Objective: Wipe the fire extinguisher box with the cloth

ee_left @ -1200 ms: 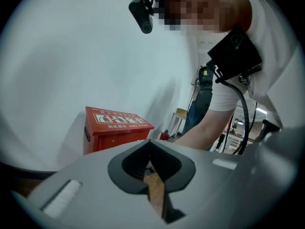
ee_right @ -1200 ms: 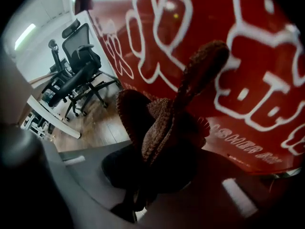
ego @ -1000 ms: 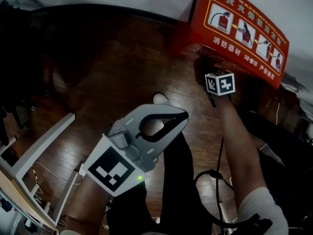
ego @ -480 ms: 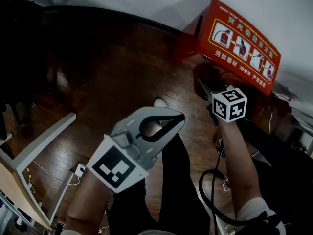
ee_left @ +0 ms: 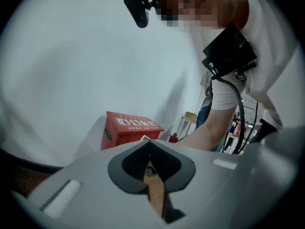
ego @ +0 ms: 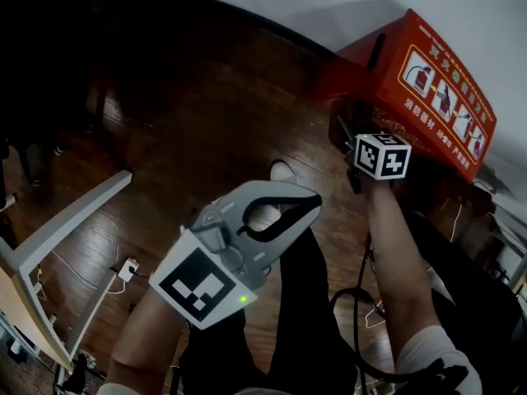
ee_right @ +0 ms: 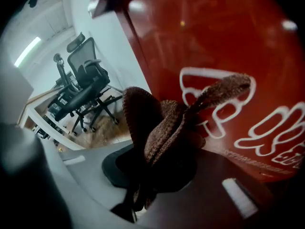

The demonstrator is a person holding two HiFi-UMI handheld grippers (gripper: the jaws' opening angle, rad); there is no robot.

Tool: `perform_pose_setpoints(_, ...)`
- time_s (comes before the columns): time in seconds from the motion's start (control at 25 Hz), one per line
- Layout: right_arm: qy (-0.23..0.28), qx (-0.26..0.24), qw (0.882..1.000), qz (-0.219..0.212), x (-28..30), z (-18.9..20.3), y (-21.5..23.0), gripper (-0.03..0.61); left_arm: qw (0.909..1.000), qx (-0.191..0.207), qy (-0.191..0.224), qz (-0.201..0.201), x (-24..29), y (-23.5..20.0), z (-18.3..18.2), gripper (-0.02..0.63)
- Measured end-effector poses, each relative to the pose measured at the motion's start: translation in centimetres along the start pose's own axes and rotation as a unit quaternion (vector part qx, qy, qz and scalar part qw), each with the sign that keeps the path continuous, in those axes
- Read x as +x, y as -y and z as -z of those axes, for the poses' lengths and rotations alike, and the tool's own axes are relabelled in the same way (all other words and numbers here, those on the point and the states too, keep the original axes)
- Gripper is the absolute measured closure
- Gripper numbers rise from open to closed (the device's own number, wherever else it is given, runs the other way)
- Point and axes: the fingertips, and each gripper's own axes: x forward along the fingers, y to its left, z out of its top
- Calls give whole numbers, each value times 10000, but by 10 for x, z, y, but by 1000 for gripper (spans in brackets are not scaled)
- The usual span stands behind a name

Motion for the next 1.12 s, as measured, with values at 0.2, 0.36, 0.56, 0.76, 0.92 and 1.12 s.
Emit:
perform_pose_setpoints(0.2, -435, 150, 9989, 121, 48, 35, 19, 526, 9997, -143, -2, -175, -9, -15, 16, 614)
perform_pose_setpoints(0.36, -770, -166, 9966, 249, 62, 48, 28, 526, 9993, -223, 88, -274, -15, -20, 19, 614)
perform_pose_setpoints(0.56, -834, -675, 9941, -171, 25, 20, -17, 526, 9988, -172, 184, -424, -31, -21, 4, 614)
perform_pose_setpoints(0.76, -1301, -2983, 9401, -1011, -74, -24, -109, 526, 9969, -76, 429, -657, -72, -7, -32, 614)
perform_pose_setpoints(0.92, -1906, -5413, 8090, -1274, -146, -90, -145, 526, 9927, 172, 638, -1014, -108, -10, -64, 614)
perform_pose_setpoints(1.12, -2993, -6938, 6313, -1748, -175, -164, -137, 526, 9843, 60, 880, -1527, -136, -24, -83, 614)
